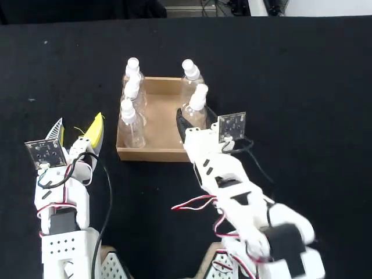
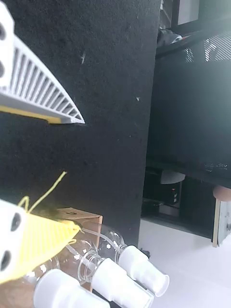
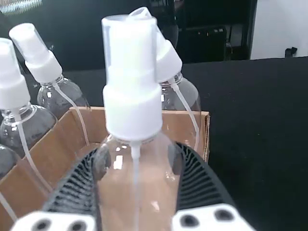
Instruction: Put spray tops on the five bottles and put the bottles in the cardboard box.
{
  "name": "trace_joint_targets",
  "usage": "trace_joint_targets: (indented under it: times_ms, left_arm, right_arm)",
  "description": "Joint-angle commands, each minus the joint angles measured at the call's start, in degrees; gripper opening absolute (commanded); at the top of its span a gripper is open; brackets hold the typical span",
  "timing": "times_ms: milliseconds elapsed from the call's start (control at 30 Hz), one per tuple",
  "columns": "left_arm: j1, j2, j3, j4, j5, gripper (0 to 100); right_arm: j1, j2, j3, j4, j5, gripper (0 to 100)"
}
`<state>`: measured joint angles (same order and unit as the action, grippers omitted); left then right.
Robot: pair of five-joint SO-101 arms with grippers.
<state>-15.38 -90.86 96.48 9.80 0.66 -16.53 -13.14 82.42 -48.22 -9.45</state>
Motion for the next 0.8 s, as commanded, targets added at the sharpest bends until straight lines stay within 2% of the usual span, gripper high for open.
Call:
trace_joint_targets:
  times_ms: [0,133,267,500,767]
  left_arm:
    - [0.6,-1.0,1.4,-1.5,0.6,22]
    - [0.6,-1.0,1.4,-1.5,0.6,22]
    - [0.5,-1.0,1.4,-1.5,0.6,22]
    - [0.4,-1.0,1.4,-1.5,0.6,22]
    - [0.4,-1.0,1.4,-1.5,0.6,22]
  right_arm:
    - [1.1,3.5,-3.8,-5.5,0.7,1.1]
    - [1.3,8.4,-6.5,-5.9,4.0,1.1]
    - [1.4,11.5,-8.1,-6.7,4.0,1.1]
    - [1.3,13.4,-5.8,-16.1,4.0,1.1]
    - [1.3,13.8,-6.0,-15.9,4.6,1.5]
